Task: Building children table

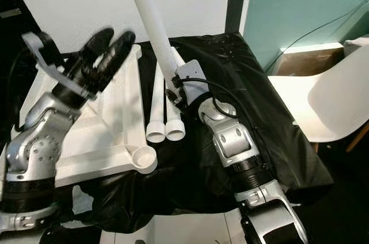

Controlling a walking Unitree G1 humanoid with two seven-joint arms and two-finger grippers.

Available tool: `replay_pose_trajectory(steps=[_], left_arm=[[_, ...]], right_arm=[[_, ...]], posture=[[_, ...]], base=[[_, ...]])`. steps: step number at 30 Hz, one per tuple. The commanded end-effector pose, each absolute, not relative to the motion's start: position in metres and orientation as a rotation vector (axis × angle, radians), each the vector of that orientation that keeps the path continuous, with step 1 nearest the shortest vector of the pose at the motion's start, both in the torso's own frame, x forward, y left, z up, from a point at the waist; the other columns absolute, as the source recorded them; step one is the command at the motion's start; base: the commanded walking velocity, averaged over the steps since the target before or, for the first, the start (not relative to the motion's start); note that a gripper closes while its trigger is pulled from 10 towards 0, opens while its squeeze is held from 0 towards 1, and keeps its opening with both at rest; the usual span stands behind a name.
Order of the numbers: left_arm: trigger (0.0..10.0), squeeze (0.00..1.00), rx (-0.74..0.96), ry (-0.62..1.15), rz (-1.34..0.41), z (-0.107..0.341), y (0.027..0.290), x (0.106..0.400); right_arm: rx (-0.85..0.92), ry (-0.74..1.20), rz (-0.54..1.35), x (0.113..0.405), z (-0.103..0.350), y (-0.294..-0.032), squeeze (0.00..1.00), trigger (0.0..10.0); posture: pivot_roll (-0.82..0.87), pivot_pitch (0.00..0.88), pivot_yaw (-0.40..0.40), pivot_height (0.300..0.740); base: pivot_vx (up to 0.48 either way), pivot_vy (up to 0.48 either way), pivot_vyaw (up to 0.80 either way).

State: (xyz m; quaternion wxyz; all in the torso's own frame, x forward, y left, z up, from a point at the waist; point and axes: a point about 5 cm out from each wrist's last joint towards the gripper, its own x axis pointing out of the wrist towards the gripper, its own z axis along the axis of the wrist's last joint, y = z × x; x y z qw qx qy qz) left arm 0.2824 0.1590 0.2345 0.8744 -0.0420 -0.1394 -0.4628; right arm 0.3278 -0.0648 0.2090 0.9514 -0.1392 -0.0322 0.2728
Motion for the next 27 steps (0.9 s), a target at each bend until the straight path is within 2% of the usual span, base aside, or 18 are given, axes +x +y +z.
replay_pose_trajectory(steps=[1,7,12,14,24,27], left_arm=[[10.0,0.00,-0.019,-0.183,-1.046,0.214,0.161,0.281],[10.0,0.00,0.008,-0.113,-1.055,0.203,0.172,0.278],[10.0,0.00,0.003,-0.011,-1.108,0.193,0.185,0.266],[10.0,0.00,-0.012,0.068,-1.172,0.183,0.189,0.252],[10.0,0.00,-0.001,0.166,-1.266,0.167,0.190,0.233],[10.0,0.00,0.040,0.243,-1.292,0.156,0.190,0.225]], right_arm=[[-0.269,-0.089,0.563,0.325,0.214,-0.064,0.00,10.0],[-0.276,-0.111,0.556,0.324,0.218,-0.065,0.00,10.0],[-0.279,-0.138,0.555,0.322,0.224,-0.064,0.00,10.0],[-0.275,-0.142,0.556,0.320,0.225,-0.063,0.00,10.0],[-0.271,-0.138,0.546,0.320,0.226,-0.064,0.00,10.0],[-0.266,-0.137,0.547,0.320,0.226,-0.063,0.00,10.0]], posture=[[-0.06,0.000,0.069,0.740],[-0.06,0.000,0.066,0.740],[-0.06,0.000,0.065,0.740],[-0.06,0.000,0.064,0.740],[-0.06,0.000,0.060,0.740],[-0.05,0.000,0.058,0.740]], base=[[0.000,0.000,0.00],[0.000,0.000,0.00],[0.000,0.000,0.00],[0.000,0.000,0.00],[0.000,0.000,0.00],[0.000,0.000,0.00]])
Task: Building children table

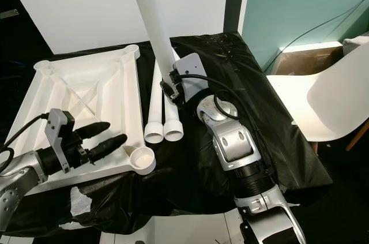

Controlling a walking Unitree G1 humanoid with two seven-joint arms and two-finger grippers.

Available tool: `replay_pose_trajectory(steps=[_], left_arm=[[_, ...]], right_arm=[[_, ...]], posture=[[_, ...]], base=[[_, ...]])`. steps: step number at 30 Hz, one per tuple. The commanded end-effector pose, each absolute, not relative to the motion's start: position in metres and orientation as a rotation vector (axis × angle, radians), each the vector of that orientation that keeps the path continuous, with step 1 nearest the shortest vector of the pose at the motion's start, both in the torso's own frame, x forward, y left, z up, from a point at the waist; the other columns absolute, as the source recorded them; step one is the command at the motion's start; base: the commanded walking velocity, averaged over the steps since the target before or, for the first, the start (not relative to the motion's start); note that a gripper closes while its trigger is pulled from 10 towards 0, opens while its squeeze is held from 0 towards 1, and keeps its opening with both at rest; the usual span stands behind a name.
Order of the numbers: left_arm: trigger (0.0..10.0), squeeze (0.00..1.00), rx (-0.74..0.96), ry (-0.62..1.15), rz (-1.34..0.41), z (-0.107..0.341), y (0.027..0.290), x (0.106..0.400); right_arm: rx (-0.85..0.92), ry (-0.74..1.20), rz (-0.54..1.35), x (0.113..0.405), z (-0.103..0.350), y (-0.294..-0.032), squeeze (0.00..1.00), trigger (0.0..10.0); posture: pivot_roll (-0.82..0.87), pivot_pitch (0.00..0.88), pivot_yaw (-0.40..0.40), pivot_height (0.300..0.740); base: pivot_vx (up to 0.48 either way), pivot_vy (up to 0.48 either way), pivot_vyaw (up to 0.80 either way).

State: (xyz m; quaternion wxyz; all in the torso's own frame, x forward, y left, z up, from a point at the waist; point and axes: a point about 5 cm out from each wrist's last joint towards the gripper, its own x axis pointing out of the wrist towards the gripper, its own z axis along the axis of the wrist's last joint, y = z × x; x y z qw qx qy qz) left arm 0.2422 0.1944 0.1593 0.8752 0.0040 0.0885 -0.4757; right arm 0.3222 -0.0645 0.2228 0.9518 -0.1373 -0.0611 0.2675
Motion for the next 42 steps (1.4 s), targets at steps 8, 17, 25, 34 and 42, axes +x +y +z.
replay_pose_trajectory(steps=[8,17,25,34,42], left_arm=[[10.0,0.00,0.121,0.397,-1.311,0.133,0.191,0.218],[10.0,0.00,0.202,0.514,-1.259,0.111,0.195,0.222],[10.0,0.00,0.243,0.584,-1.231,0.098,0.201,0.221],[10.0,0.00,0.263,0.544,-1.216,0.092,0.187,0.232],[10.0,0.00,0.283,0.475,-1.173,0.094,0.180,0.244]], right_arm=[[-0.239,-0.142,0.565,0.318,0.227,-0.054,0.00,10.0],[-0.206,-0.160,0.602,0.313,0.232,-0.046,0.00,10.0],[-0.142,-0.142,0.773,0.295,0.229,-0.035,0.00,10.0],[-0.078,-0.065,0.825,0.285,0.219,-0.047,0.00,10.0],[-0.042,-0.009,0.846,0.279,0.213,-0.056,0.00,10.0]], posture=[[-0.05,0.000,0.059,0.740],[-0.05,0.000,0.063,0.740],[-0.05,0.000,0.068,0.740],[-0.06,0.000,0.070,0.740],[-0.08,0.000,0.075,0.740]], base=[[0.000,0.000,0.00],[0.000,0.000,0.00],[0.000,0.000,0.00],[0.000,0.000,0.00],[0.000,0.000,0.00]])
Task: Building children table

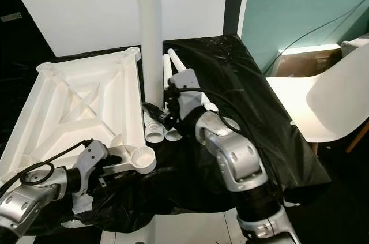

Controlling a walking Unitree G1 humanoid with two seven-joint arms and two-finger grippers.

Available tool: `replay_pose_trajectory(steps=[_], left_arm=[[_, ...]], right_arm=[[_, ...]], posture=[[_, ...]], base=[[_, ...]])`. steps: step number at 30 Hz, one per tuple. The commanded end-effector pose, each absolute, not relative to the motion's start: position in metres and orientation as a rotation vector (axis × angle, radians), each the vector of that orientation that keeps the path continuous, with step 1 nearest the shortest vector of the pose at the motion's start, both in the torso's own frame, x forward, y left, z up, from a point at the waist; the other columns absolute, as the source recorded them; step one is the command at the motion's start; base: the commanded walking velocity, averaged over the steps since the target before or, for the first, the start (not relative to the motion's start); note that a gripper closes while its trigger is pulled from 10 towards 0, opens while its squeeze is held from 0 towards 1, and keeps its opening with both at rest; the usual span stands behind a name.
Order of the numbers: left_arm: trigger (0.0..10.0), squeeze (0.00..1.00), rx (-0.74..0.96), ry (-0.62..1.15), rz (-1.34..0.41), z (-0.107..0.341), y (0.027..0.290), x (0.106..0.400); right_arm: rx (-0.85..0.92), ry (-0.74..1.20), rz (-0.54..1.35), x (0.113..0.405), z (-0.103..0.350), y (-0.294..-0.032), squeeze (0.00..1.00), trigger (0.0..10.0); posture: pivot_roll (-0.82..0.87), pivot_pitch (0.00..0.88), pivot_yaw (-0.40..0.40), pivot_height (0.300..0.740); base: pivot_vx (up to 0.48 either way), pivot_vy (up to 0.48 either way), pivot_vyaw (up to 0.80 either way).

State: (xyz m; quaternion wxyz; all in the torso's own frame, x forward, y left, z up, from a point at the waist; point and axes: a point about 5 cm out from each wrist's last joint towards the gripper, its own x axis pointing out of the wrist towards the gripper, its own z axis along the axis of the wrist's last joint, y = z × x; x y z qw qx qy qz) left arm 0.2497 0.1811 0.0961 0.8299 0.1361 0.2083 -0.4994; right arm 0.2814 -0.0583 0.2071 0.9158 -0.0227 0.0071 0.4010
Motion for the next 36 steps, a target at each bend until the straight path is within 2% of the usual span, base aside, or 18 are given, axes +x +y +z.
replay_pose_trajectory(steps=[1,4,5,8,10,15,21,29,33,34,36], left_arm=[[10.0,0.00,0.289,0.460,-1.165,0.095,0.180,0.246],[10.0,0.00,0.285,0.284,-1.018,0.114,0.180,0.270],[10.0,0.00,0.285,0.284,-1.018,0.114,0.180,0.270],[10.0,0.00,0.245,0.134,-0.882,0.135,0.184,0.287],[10.0,0.00,0.245,0.134,-0.882,0.135,0.184,0.287],[10.0,0.00,0.185,-0.008,-0.845,0.157,0.191,0.286],[10.0,0.00,0.161,0.031,-0.900,0.152,0.195,0.274],[10.0,0.00,0.177,0.071,-0.921,0.146,0.197,0.273],[10.0,0.00,0.168,0.187,-1.016,0.135,0.199,0.259],[10.0,0.00,0.162,0.269,-1.076,0.126,0.200,0.250],[10.0,0.00,0.162,0.269,-1.076,0.126,0.200,0.250]], right_arm=[[-0.045,-0.005,0.848,0.278,0.212,-0.056,0.00,10.0],[-0.084,-0.029,0.810,0.282,0.212,-0.059,0.00,10.0],[-0.084,-0.029,0.810,0.282,0.212,-0.059,0.00,10.0],[-0.094,-0.039,0.787,0.284,0.212,-0.060,0.00,10.0],[-0.094,-0.039,0.787,0.284,0.212,-0.060,0.00,10.0],[-0.087,-0.038,0.780,0.284,0.213,-0.061,0.00,10.0],[-0.079,-0.034,0.778,0.286,0.213,-0.060,0.00,10.0],[-0.077,-0.007,0.798,0.286,0.205,-0.056,0.00,10.0],[-0.078,0.008,0.806,0.285,0.200,-0.054,0.00,10.0],[-0.077,0.012,0.809,0.285,0.199,-0.053,0.00,10.0],[-0.077,0.012,0.809,0.285,0.199,-0.053,0.00,10.0]], posture=[[-0.08,0.000,0.077,0.740],[-0.08,0.000,0.075,0.740],[-0.08,0.000,0.075,0.740],[-0.08,0.000,0.075,0.740],[-0.08,0.000,0.075,0.740],[-0.07,0.000,0.069,0.740],[-0.06,0.000,0.065,0.740],[-0.07,0.000,0.062,0.740],[-0.07,0.000,0.061,0.740],[-0.07,0.000,0.061,0.740],[-0.07,0.000,0.061,0.740]], base=[[0.000,0.000,0.00],[0.000,0.000,0.00],[0.000,0.000,0.00],[0.000,0.000,0.00],[0.000,0.000,0.00],[0.000,0.000,0.00],[0.000,0.000,0.00],[0.000,0.000,0.00],[0.000,0.000,0.00],[0.000,0.000,0.00],[0.000,0.000,0.00]])
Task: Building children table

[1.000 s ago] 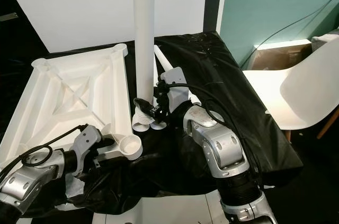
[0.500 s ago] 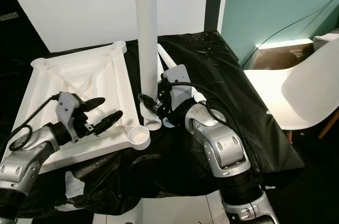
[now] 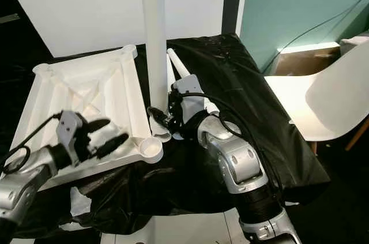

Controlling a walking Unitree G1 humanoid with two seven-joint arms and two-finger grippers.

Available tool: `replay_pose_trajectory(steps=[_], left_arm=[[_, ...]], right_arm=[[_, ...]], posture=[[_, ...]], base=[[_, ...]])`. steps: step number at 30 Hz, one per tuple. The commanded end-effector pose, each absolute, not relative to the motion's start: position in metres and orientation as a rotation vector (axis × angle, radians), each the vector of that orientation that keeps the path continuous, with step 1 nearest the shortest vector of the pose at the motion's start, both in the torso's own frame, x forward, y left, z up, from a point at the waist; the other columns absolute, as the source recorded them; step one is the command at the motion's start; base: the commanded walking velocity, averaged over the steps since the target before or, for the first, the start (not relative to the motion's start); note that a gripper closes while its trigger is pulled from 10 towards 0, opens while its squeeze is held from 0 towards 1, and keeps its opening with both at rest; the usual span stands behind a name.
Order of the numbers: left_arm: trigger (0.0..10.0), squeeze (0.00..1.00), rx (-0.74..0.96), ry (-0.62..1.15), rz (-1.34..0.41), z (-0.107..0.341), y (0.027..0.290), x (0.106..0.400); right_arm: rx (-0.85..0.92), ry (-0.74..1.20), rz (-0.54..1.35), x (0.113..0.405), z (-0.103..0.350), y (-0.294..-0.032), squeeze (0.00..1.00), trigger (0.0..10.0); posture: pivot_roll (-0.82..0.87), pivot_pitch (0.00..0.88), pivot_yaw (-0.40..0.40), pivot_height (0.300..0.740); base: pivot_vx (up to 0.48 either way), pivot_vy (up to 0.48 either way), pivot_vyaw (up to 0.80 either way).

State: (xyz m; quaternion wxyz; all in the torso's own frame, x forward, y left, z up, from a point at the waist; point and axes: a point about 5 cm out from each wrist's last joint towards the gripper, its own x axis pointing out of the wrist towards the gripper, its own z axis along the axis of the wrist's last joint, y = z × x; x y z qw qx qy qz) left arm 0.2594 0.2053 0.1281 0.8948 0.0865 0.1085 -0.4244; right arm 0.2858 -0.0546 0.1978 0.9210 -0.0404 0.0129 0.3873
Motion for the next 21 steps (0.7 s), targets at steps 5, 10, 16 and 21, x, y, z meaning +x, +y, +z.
replay_pose_trajectory(steps=[5,10,16,21], left_arm=[[10.0,0.00,0.106,0.402,-1.206,0.113,0.197,0.231],[10.0,0.00,0.108,0.454,-1.239,0.104,0.192,0.227],[10.0,0.00,0.128,0.476,-1.245,0.095,0.187,0.228],[10.0,0.00,0.146,0.477,-1.251,0.088,0.171,0.233]], right_arm=[[-0.070,0.014,0.823,0.287,0.198,-0.047,0.00,10.0],[-0.068,0.021,0.843,0.287,0.195,-0.041,0.00,10.0],[-0.065,0.026,0.854,0.287,0.194,-0.038,0.00,10.0],[-0.057,0.038,0.869,0.288,0.192,-0.036,0.00,10.0]], posture=[[-0.07,0.000,0.058,0.740],[-0.07,0.000,0.056,0.740],[-0.07,0.000,0.056,0.740],[-0.07,0.000,0.054,0.740]], base=[[0.000,0.000,0.00],[0.000,0.000,0.00],[0.000,0.000,0.00],[0.000,0.000,0.00]])
